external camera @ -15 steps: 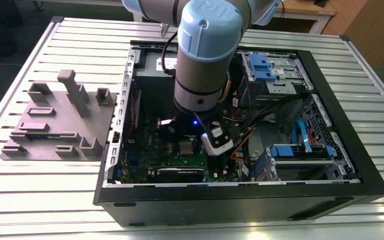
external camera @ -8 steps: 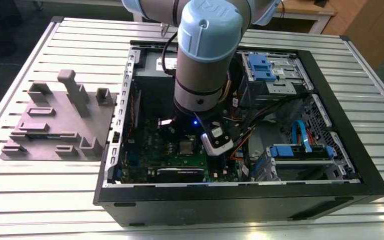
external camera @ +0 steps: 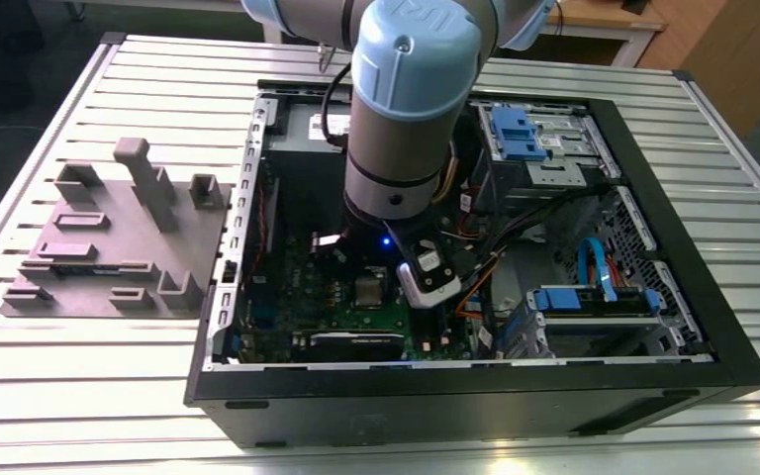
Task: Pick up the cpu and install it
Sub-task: 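Place the cpu into insertion slot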
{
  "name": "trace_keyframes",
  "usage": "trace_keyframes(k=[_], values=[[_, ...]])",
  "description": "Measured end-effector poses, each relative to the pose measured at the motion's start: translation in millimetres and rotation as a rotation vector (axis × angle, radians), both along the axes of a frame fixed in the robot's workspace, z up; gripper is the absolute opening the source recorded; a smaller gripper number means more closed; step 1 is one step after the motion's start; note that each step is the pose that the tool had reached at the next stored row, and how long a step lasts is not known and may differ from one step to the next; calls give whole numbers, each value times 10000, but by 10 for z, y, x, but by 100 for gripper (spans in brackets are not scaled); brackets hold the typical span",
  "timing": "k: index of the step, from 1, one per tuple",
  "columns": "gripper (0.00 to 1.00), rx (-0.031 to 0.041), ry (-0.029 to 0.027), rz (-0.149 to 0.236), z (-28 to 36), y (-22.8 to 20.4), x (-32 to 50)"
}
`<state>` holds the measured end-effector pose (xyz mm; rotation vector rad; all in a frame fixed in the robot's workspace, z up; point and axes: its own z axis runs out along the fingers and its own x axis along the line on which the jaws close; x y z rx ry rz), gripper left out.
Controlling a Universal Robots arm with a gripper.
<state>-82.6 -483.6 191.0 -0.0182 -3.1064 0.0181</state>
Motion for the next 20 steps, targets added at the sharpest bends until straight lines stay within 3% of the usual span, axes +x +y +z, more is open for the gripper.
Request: trace_keyframes(k=[20], values=[[47,19,1,1,-3,-1,0]])
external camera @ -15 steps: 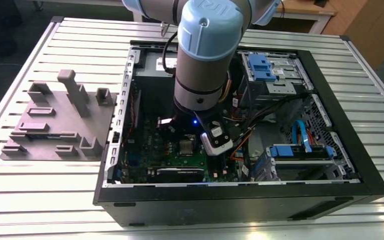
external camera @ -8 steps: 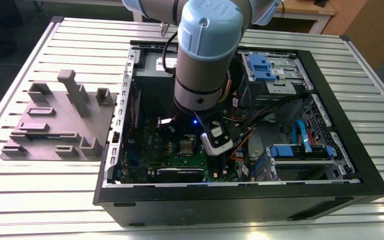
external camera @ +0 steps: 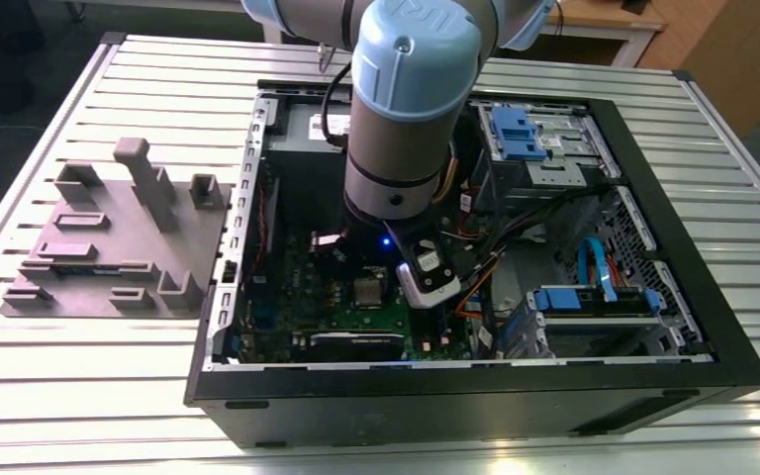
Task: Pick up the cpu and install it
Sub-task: 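Place the cpu into insertion slot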
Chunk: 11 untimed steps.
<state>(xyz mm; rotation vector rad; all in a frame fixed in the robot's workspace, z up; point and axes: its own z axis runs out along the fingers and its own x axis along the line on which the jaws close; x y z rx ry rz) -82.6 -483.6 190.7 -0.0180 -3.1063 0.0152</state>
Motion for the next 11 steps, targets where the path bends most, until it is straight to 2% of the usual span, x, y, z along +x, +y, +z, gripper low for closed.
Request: trace_keyframes(k=[1,2,8,9,11], values=[[47,0,-1,0,-1,0,0],[54,1,-1,0,-4,0,0],[54,0,-1,1,-12,0,1],[46,-2,-5,4,-12,0,3],[45,-1,-1,3,-12,0,3]])
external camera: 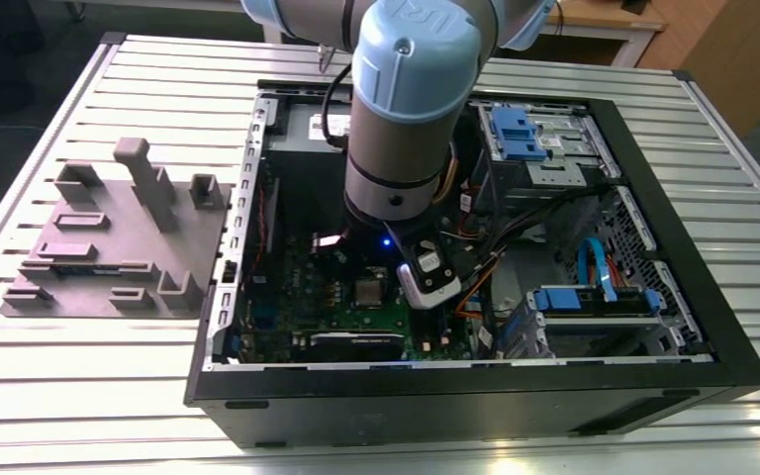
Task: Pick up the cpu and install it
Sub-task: 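Place the cpu into insertion slot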
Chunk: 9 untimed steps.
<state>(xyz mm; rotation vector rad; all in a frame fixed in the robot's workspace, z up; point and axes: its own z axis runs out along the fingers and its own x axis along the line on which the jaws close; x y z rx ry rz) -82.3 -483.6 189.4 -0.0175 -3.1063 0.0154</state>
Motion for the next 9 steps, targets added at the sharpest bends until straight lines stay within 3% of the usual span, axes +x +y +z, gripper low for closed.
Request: trace_keyframes(k=[3,6,9], values=[[45,16,0,-3,8,0,-1],[45,24,25,-5,88,-2,-2],[45,26,35,-3,88,-2,3]])
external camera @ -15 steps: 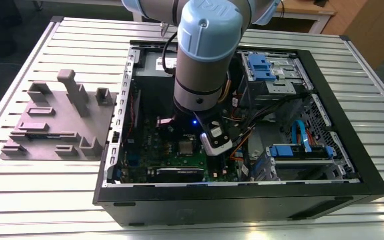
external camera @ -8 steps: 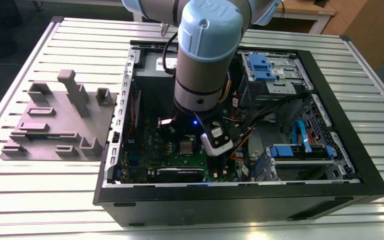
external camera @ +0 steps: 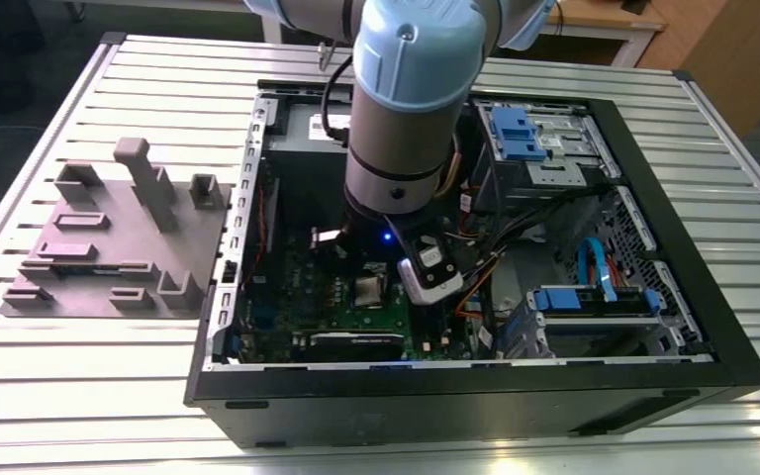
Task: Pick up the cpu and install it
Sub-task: 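Place the cpu into insertion slot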
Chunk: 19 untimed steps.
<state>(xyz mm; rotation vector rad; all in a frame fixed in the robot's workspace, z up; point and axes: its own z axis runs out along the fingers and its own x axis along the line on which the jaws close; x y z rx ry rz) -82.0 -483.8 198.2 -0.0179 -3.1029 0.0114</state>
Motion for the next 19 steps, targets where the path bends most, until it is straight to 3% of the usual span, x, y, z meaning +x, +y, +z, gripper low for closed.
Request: trace_keyframes(k=[8,17,18,19], values=[[45,-1,0,1,-70,0,3],[47,29,1,93,-97,-1,3],[53,30,1,96,-100,-1,4],[53,30,1,98,-101,-1,3]])
